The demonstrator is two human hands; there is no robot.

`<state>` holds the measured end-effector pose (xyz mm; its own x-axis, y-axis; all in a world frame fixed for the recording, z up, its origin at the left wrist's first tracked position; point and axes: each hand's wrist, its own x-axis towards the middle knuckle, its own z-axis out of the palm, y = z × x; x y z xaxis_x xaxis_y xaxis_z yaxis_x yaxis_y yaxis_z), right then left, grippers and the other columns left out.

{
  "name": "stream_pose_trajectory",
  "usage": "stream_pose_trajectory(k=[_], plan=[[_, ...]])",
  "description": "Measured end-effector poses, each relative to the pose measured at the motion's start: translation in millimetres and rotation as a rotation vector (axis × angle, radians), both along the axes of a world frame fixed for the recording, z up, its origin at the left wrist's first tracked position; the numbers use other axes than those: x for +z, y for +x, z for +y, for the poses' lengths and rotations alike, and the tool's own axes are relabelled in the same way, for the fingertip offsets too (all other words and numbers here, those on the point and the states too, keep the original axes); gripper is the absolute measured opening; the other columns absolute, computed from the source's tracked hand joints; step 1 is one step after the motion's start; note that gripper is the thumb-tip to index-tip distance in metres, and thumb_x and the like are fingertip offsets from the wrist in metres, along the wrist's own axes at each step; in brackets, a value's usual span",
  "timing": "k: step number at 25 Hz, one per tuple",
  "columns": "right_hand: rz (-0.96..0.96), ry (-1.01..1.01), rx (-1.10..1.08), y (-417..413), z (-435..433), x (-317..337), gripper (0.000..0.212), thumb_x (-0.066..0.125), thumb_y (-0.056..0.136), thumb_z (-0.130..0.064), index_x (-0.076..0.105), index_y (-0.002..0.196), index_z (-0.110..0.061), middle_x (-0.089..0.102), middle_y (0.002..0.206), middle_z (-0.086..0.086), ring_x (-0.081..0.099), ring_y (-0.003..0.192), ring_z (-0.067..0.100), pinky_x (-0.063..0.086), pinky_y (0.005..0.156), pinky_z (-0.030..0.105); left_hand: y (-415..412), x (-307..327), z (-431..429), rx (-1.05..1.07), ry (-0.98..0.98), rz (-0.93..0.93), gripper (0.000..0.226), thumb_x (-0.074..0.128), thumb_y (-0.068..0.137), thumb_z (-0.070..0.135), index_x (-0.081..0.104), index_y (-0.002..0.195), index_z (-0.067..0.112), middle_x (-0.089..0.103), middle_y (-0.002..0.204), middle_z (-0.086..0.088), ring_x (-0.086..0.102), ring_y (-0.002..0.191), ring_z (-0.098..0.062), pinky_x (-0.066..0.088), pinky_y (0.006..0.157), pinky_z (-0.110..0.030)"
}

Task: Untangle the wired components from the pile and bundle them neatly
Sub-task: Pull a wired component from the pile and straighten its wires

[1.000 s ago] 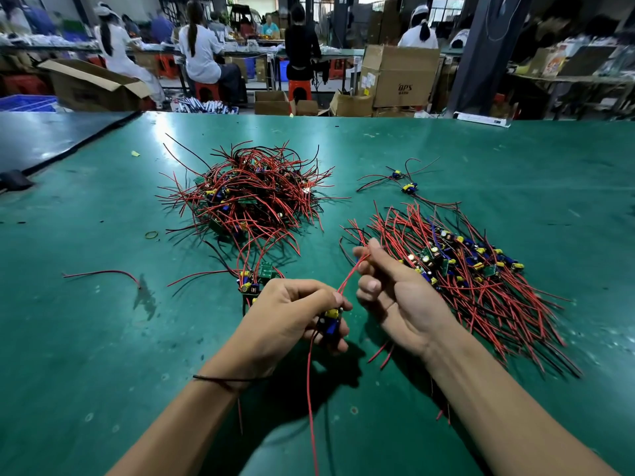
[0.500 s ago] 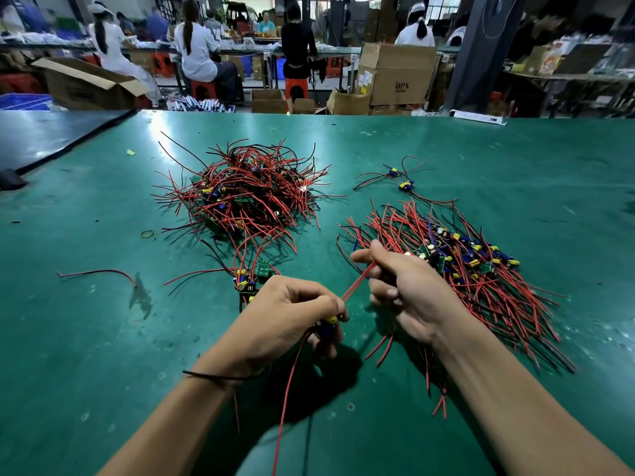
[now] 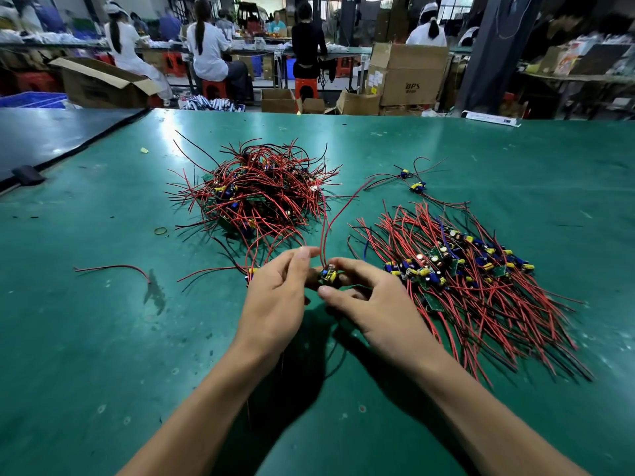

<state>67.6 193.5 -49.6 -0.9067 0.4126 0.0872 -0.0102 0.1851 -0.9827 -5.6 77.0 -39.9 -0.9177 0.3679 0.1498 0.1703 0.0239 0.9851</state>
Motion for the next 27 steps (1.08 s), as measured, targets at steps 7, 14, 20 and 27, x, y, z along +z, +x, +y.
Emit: stream_pose_trajectory(k=[7, 14, 20, 27], plan=[[-0.266, 0.65, -0.435, 6, 36, 7, 0.055, 0.075, 0.086, -0.038, 0.06, 0.134, -0.016, 0.063, 0.118, 0.003, 0.062, 0.105, 0.022, 0.047, 0.096, 0.033, -28, 2, -36, 0.356, -0.772, 0.38, 0.018, 0.064, 0.078, 0.032, 0.061, 0.094, 0.026, 0.052, 0.094, 0.001, 0.054, 0.09, -0.024, 0.048, 0.075, -0.036], [-0.113, 0.776, -0.3, 9, 17, 1, 0.021, 0.064, 0.093, -0.04, 0.072, 0.104, -0.024, 0.056, 0.1, -0.007, 0.061, 0.082, 0.018, 0.052, 0.079, 0.037, -27, -3, -32, 0.258, -0.802, 0.297, 0.012, 0.064, 0.08, 0.023, 0.068, 0.088, 0.015, 0.044, 0.091, -0.004, 0.052, 0.078, -0.027, 0.047, 0.074, -0.034], [0.045, 0.731, -0.249, 5, 16, -3, 0.012, 0.069, 0.093, -0.029, 0.076, 0.093, -0.019, 0.067, 0.09, -0.005, 0.06, 0.079, 0.013, 0.049, 0.079, 0.032, -23, 5, -30, 0.354, -0.446, 0.513, 0.009, 0.068, 0.078, 0.005, 0.076, 0.081, 0.009, 0.055, 0.086, -0.006, 0.053, 0.062, -0.012, 0.044, 0.066, -0.02], [-0.056, -0.378, 0.126, -4, 10, 11, 0.047, 0.069, 0.073, -0.059, 0.08, 0.087, -0.015, 0.073, 0.081, 0.001, 0.057, 0.058, 0.009, 0.046, 0.052, 0.019, 10, 13, -12, 0.092, -0.09, 0.648, 0.012, 0.074, 0.077, 0.0, 0.074, 0.082, 0.011, 0.061, 0.083, -0.002, 0.061, 0.067, -0.014, 0.05, 0.062, -0.021]])
